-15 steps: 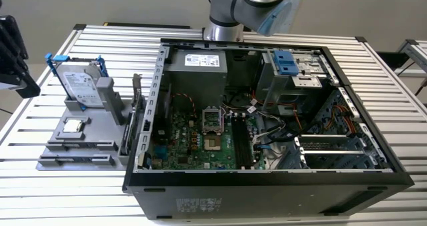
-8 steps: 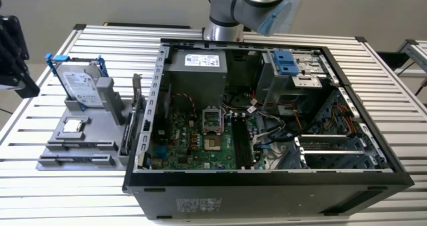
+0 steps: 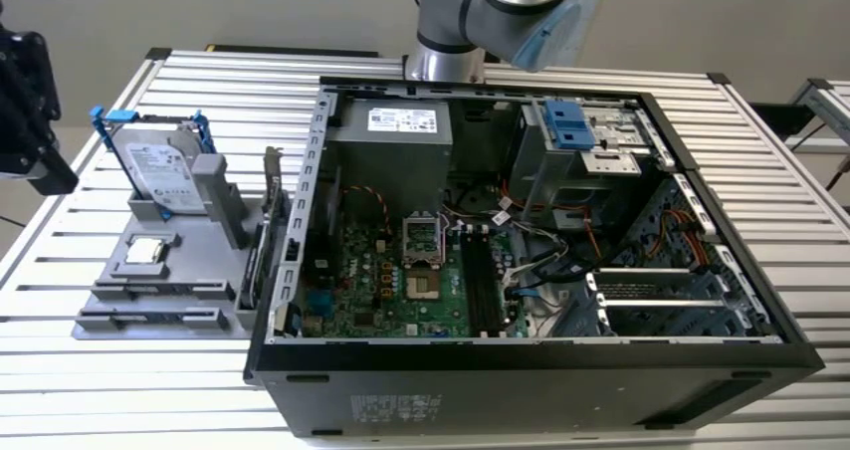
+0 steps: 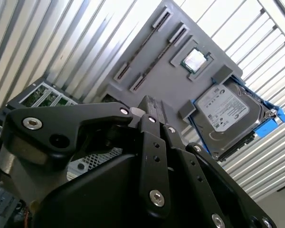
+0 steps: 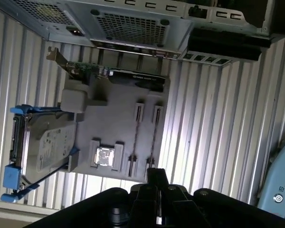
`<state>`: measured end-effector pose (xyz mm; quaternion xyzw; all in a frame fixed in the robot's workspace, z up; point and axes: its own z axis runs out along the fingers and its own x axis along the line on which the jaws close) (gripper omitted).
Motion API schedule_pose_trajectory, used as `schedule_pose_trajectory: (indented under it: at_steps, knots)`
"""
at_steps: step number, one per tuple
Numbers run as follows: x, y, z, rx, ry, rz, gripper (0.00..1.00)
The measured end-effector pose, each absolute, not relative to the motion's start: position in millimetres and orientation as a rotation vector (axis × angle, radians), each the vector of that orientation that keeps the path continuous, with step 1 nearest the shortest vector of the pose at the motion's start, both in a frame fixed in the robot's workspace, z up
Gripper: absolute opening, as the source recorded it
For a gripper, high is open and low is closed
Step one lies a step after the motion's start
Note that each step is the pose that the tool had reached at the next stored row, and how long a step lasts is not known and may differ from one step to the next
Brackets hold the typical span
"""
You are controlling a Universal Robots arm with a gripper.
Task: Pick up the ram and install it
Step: 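Pick up the ram and move it above insertion slot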
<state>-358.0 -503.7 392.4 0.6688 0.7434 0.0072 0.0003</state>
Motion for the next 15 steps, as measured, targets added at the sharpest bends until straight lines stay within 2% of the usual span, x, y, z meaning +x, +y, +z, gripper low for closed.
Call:
schedule_pose_trajectory:
  at_steps: [15]
  knots:
    - [-358.0,-503.8,392.4,2.318,2.122,0.018,0.00]
